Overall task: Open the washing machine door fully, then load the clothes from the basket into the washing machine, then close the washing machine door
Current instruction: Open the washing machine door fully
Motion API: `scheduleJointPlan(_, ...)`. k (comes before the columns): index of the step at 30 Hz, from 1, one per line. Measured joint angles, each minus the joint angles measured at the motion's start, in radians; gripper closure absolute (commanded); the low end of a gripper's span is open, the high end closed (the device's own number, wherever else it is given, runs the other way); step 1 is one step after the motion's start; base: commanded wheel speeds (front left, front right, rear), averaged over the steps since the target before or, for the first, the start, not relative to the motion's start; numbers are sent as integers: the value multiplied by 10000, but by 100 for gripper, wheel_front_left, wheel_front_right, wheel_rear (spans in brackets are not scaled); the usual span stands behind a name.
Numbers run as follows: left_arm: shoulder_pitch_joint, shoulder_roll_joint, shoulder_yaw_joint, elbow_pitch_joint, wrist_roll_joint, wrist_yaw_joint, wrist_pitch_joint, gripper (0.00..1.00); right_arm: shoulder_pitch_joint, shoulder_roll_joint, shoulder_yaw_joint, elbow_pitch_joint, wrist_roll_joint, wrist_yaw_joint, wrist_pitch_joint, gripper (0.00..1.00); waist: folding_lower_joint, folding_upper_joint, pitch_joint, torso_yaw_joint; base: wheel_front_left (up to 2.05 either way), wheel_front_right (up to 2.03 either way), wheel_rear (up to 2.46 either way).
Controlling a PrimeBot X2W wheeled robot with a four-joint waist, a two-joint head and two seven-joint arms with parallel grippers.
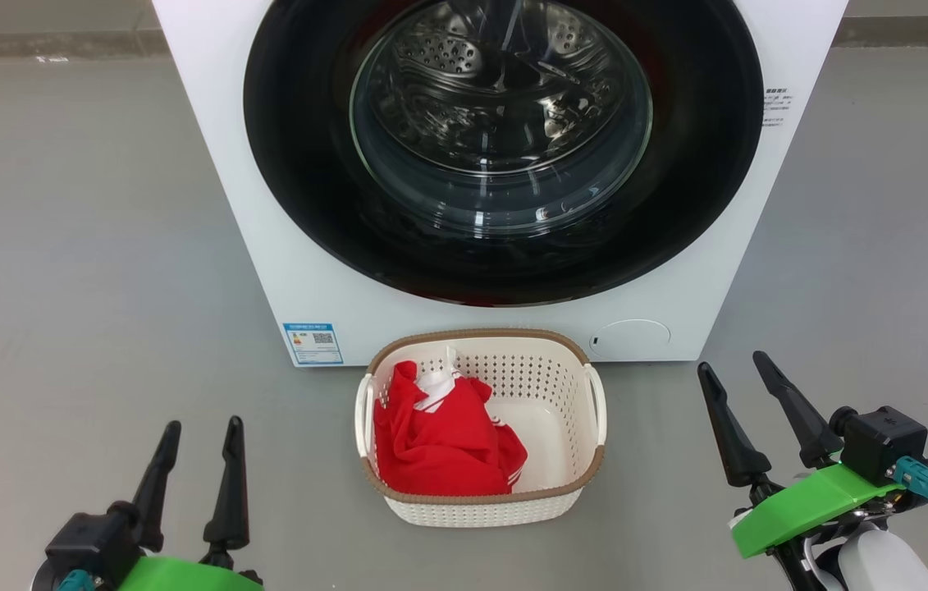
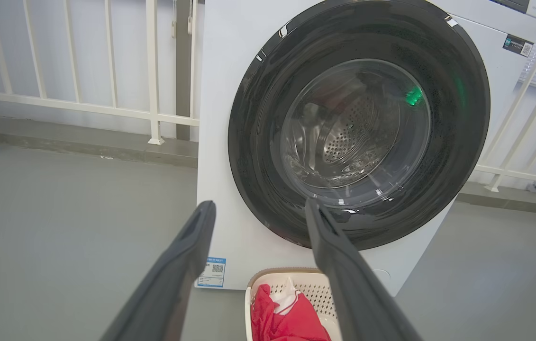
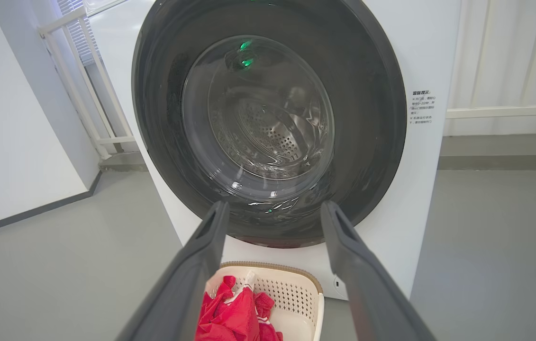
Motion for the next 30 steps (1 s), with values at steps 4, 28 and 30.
scheduleJointPlan(4,1,0,10,2,19,0,0,0,0,10,0,4,-10,0,0,0,0,0,-8,-6,0,0,0)
scheduleJointPlan(28,1,-4,113,-6,176,0,0,0,0,10,2,52,-10,0,0,0,0,-1,27,9,0,0,0)
scheduleJointPlan(30,1,-4,113,-10,188,0,0,0,0,10,2,52,-10,0,0,0,0,-1,31,6,0,0,0)
